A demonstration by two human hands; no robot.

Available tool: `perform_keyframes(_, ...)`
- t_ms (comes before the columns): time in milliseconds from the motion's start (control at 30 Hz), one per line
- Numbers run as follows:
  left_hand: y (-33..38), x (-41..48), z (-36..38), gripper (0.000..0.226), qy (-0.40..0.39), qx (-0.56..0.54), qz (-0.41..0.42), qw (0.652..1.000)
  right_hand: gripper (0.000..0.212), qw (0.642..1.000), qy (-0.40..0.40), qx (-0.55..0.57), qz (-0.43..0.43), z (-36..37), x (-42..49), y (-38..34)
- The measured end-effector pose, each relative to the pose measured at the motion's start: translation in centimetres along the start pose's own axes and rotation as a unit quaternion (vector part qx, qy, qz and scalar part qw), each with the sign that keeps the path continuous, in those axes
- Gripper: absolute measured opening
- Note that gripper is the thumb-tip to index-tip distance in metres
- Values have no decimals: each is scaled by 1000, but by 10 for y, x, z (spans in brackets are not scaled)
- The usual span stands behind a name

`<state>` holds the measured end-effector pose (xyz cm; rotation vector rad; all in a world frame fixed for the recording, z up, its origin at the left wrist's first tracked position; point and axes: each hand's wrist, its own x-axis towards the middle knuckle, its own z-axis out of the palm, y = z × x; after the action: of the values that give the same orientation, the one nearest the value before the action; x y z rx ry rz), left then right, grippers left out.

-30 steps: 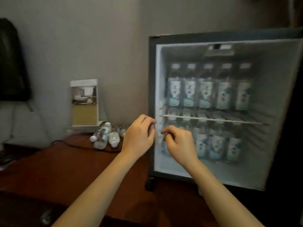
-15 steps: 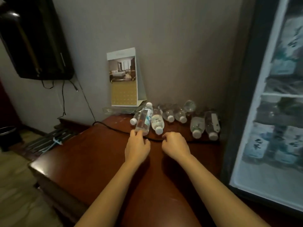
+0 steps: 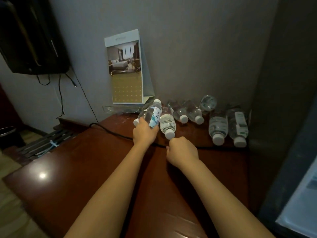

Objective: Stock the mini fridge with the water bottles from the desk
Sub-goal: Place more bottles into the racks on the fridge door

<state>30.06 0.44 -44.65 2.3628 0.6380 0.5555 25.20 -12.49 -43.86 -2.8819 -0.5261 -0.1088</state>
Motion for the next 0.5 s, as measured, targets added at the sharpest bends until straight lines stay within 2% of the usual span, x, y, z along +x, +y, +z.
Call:
perform_keyframes(100, -7, -8, -8, 59, -9, -81, -17, 997, 26, 1000, -23, -6, -10, -3, -4, 0)
perform_keyframes(167, -11, -19, -15, 62, -7, -178, -19, 984, 27, 999, -30, 21, -14, -5, -8, 0)
perform_keyframes(233, -9, -34, -23, 62, -23, -324, -27, 945, 31, 995, -12, 94, -6, -8, -11, 0)
perform_keyframes(300, -2, -54, -35, 58, -50, -454, -39, 889, 35, 972, 12, 234, -4, -13, -16, -1)
perform_keyframes(367, 5, -75, -49, 50, -69, -523, -30, 849, 39, 906, 11, 424, -8, -21, -27, -8)
perform_keyframes(433, 11, -96, -64, 48, -105, -562, -16, 820, 36, 811, 6, 584, -21, -31, -40, -14)
perform_keyframes(467, 15, -108, -72, 47, -124, -575, -10, 809, 33, 776, 12, 631, -25, -37, -46, -15)
perform_keyframes(500, 18, -119, -79, 47, -139, -584, -5, 800, 30, 756, 17, 653, -29, -45, -53, -16)
